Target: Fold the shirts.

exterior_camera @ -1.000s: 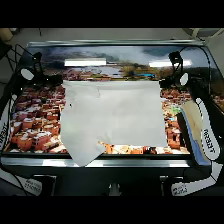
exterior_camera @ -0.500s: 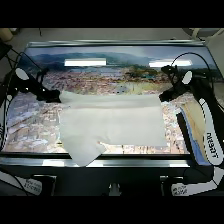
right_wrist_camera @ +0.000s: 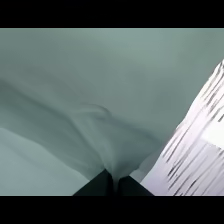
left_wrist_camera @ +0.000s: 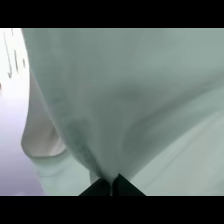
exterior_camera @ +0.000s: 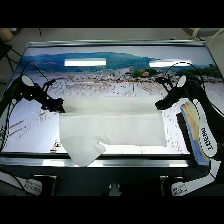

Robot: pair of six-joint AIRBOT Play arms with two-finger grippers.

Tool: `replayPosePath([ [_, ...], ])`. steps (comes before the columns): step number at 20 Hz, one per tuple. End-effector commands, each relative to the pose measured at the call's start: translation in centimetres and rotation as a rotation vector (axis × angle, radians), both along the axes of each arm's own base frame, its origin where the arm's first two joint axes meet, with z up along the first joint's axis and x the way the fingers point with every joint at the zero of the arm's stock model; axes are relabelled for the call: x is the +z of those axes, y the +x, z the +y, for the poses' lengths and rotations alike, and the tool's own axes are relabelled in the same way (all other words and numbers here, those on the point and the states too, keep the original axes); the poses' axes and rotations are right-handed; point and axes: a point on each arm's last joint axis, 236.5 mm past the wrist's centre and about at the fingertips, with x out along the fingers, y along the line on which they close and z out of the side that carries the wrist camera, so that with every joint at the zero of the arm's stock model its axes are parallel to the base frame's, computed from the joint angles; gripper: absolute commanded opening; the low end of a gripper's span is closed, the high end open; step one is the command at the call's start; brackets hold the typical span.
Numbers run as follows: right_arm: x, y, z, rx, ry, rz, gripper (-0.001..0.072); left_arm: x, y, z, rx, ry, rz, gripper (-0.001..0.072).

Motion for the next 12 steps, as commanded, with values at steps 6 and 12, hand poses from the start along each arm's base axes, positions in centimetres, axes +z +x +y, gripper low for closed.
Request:
replayPosePath([
  [6,1.0,-1.0,-0.3,-0.01,-0.014,0.042,0.0352,0.1,-1.1,-0.3,0.026,-0.04,0.077,0.0392],
  [12,6.3,-7.8,-6.3,-0.082,-0.024,0.212,0.0422,5.4,-2.8,4.1,0.142,-0.039,0.022,0.0393],
])
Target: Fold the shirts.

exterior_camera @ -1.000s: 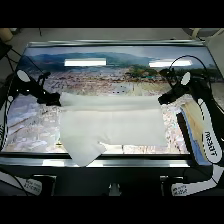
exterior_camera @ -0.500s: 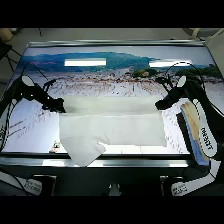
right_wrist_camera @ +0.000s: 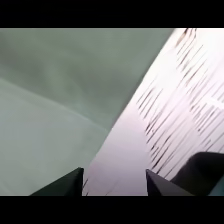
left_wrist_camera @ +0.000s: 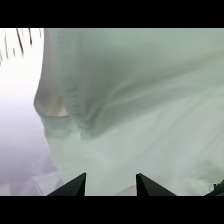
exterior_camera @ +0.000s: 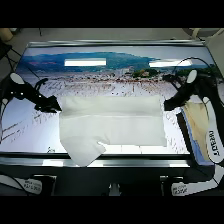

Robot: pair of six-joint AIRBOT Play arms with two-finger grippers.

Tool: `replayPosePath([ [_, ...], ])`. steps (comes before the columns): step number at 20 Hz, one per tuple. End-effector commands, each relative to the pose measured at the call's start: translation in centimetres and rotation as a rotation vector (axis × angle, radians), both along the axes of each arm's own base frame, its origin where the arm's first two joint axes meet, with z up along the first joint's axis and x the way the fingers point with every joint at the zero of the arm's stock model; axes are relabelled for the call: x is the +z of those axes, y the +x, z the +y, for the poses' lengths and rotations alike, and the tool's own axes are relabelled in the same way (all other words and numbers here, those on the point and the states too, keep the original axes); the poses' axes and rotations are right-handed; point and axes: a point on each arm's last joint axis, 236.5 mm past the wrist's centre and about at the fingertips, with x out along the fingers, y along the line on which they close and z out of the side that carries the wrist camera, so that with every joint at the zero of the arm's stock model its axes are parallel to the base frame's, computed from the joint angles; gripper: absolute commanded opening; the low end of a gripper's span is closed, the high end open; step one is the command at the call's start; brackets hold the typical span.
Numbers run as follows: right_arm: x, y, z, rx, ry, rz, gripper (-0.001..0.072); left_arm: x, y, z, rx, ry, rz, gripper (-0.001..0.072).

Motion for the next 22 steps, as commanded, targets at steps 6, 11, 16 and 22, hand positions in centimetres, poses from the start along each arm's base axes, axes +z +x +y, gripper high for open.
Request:
replayPosePath([
  [6,-2.9,-14.4,-1.0,-0.116,0.074,0.247,0.0349,-4.4,-14.5,-1.7,0.061,-0.019,0.099,0.0392],
  [11,-3.2,-14.8,-0.7,-0.127,0.079,0.223,0.035,-8.0,-19.8,-3.7,0.084,-0.061,0.16,0.0394],
  [16,-3.2,-14.6,-0.7,-0.128,0.077,0.215,0.0378,-9.3,-19.3,-5.7,0.077,-0.056,0.112,0.0394],
  [22,-4.0,-14.5,2.5,-0.136,0.214,0.197,0.0604,-9.8,-18.6,-6.7,0.086,-0.019,0.087,0.0027],
])
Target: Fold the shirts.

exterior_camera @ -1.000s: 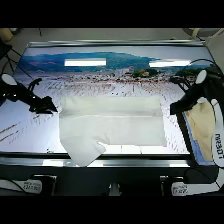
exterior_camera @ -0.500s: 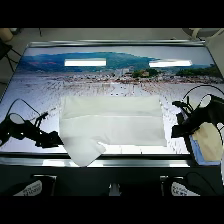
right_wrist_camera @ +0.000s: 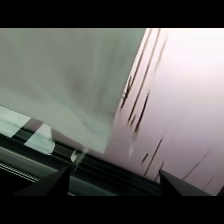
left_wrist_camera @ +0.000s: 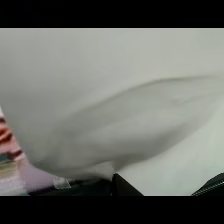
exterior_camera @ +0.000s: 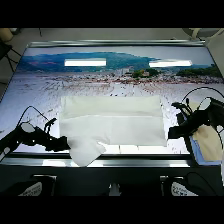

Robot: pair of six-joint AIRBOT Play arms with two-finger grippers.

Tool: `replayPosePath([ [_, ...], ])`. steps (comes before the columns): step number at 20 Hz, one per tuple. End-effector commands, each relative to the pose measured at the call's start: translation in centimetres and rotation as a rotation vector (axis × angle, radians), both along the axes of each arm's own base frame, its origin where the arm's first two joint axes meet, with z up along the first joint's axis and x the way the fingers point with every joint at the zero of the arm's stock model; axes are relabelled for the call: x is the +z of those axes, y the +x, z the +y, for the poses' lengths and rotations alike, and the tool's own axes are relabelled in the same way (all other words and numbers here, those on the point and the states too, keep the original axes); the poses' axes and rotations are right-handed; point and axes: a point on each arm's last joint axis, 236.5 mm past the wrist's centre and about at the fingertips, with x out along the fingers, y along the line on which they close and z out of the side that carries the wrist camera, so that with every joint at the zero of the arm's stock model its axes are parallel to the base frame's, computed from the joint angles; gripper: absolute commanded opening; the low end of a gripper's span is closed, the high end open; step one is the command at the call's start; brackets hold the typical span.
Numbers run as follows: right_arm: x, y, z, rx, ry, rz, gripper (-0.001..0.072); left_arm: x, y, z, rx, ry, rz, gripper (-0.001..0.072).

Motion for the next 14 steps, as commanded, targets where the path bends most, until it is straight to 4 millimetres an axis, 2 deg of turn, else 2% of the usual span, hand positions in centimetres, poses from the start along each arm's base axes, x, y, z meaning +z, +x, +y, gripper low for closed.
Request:
replayPosePath([
  [1,-1.3,-0.3,2.4,-0.029,0.094,-0.014,0.0604,-0.4,0.2,-0.3,0.0,0.02,-0.014,0.0027],
  [5,-3.8,-1.1,3.2,-0.067,0.115,0.008,0.0589,0.0,0.3,-0.3,-0.037,0.013,-0.045,0.0026],
  [9,-5.0,-0.8,3.3,-0.093,0.12,0.026,0.0528,0.9,0.8,-0.3,-0.036,0.017,-0.092,0.0026],
  [12,-5.4,-1.4,4.3,-0.071,0.139,0.065,0.0522,1.6,1.4,-0.5,-0.052,0.008,-0.139,0.0027],
  [13,-5.7,-1.6,4.8,-0.051,0.14,0.08,0.0387,1.9,1.5,-0.8,-0.059,-0.008,-0.155,0.0027],
  [14,-5.9,-1.8,5.4,-0.03,0.142,0.089,0.0356,2.0,1.7,-1.0,-0.057,-0.02,-0.162,0.0027],
])
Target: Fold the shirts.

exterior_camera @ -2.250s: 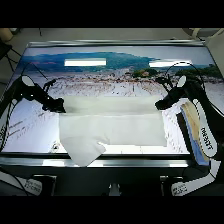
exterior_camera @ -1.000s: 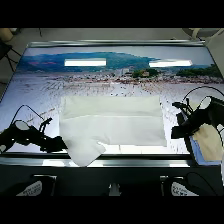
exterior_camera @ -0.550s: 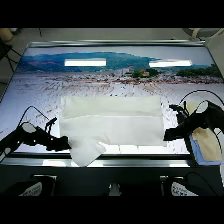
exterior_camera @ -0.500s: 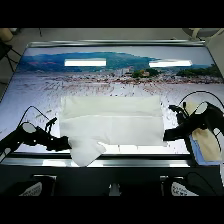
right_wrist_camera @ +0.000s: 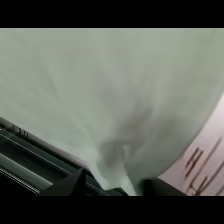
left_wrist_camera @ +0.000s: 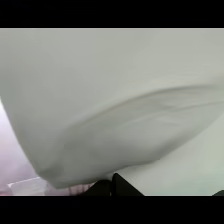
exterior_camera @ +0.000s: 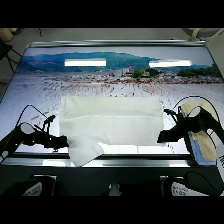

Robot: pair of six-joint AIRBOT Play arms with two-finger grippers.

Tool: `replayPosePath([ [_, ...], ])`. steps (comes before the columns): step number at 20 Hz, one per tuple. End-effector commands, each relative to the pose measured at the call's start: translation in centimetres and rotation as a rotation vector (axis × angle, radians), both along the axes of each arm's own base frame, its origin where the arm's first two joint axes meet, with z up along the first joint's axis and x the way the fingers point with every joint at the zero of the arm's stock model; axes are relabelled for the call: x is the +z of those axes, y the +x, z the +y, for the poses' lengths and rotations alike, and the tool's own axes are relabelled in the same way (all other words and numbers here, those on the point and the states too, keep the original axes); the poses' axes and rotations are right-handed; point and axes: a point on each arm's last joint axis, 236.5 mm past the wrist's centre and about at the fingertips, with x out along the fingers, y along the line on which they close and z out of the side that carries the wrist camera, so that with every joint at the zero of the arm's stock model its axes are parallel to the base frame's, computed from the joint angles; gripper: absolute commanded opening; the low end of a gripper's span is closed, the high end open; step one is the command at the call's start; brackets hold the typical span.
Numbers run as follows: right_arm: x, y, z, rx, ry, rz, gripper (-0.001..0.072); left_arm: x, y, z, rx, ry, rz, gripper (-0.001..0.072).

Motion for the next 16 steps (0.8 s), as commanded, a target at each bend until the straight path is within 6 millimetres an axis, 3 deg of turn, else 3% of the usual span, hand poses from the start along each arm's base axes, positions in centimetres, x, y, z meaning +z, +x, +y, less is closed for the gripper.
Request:
replayPosePath([
  [1,-1.1,-0.3,0.8,0.07,-0.02,0.01,0.0175,1.0,0.3,-1.0,-0.01,-0.047,-0.028,0.0027],
  [2,-1.1,-0.3,0.4,0.09,-0.044,0.011,0.0028,1.1,0.4,-1.0,-0.011,-0.046,-0.033,0.0026],
  [4,-0.1,0.2,-0.2,0.112,-0.06,-0.003,0.0025,2.1,1.7,-0.7,-0.012,-0.04,-0.08,0.0026],
  [6,2.1,2.3,-1.0,0.154,-0.087,-0.089,0.0024,4.7,4.3,-0.4,-0.016,-0.031,-0.181,0.0026],
  [9,7.2,6.9,-2.1,0.202,-0.146,-0.305,0.0023,10.1,7.1,0.0,-0.046,-0.037,-0.291,0.0025],
  [11,10.0,10.1,-2.5,0.162,-0.178,-0.415,0.0022,12.6,8.8,0.2,-0.05,-0.034,-0.352,0.0025],
  [13,11.6,13.7,-3.2,0.114,-0.213,-0.532,0.0022,13.7,11.5,0.6,-0.002,-0.02,-0.411,0.0025],
  [16,12.1,19.9,-4.1,0.048,-0.259,-0.692,0.0022,12.8,15.4,1.4,0.04,-0.003,-0.43,0.0025],
])
